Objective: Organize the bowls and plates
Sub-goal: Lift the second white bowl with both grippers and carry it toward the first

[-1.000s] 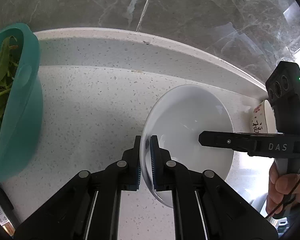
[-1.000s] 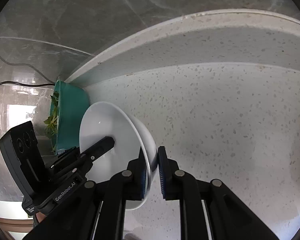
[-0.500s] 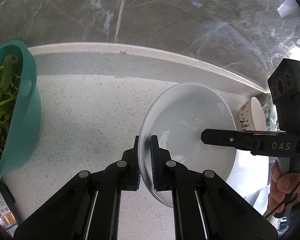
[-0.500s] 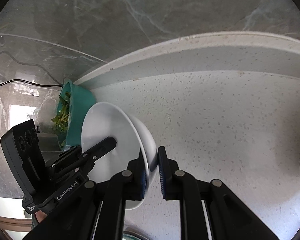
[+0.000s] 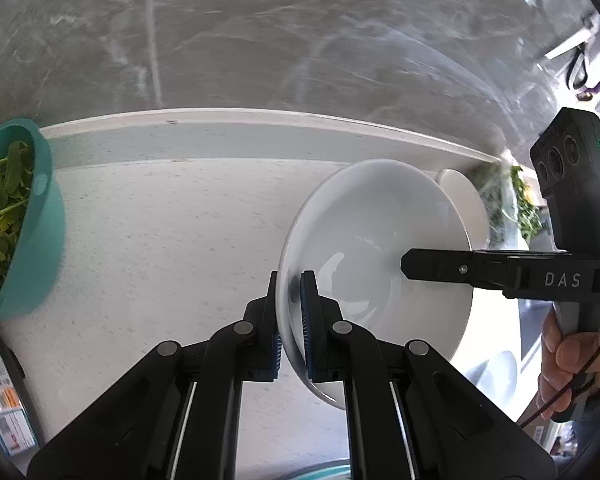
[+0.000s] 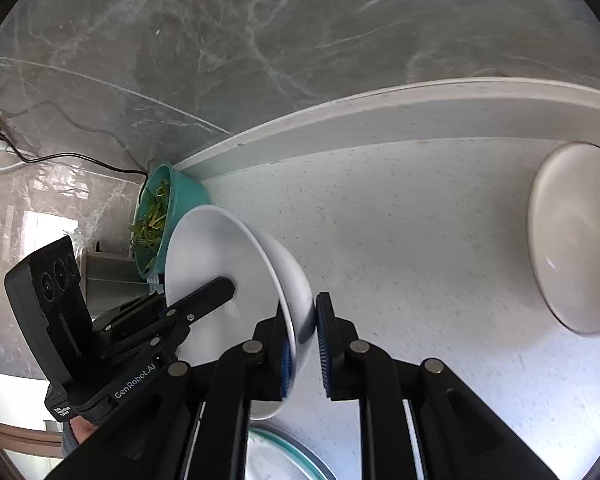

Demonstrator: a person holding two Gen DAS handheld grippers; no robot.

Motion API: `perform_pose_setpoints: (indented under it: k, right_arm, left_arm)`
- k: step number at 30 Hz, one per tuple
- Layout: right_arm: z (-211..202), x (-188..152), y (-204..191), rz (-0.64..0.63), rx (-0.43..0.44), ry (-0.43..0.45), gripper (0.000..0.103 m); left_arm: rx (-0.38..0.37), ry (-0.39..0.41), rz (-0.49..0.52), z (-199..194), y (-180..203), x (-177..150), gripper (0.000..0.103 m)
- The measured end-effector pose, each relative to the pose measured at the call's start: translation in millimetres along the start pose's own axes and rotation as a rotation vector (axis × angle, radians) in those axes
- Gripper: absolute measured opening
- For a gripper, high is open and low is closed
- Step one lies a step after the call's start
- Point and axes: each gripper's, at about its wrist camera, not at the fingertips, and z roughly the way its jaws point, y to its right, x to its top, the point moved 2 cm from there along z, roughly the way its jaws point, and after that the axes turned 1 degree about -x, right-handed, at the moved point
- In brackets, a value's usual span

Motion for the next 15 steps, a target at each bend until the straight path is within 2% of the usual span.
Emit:
perform_pose_setpoints:
  k: [5,15]
  right_arm:
    - [-23.4,-16.4,11.1,0.008,0.004,0.019,0.015]
    - [-89.3,-72.7,64.7,0.055,-0.002,0.056,0.016]
  left_arm:
    - [-0.015,-0.004,0.021,-6.0,41.4,-10.7,0.006]
    - [-0.074,-0.041,0.089,-1.0,143.0,-48.1,0.006]
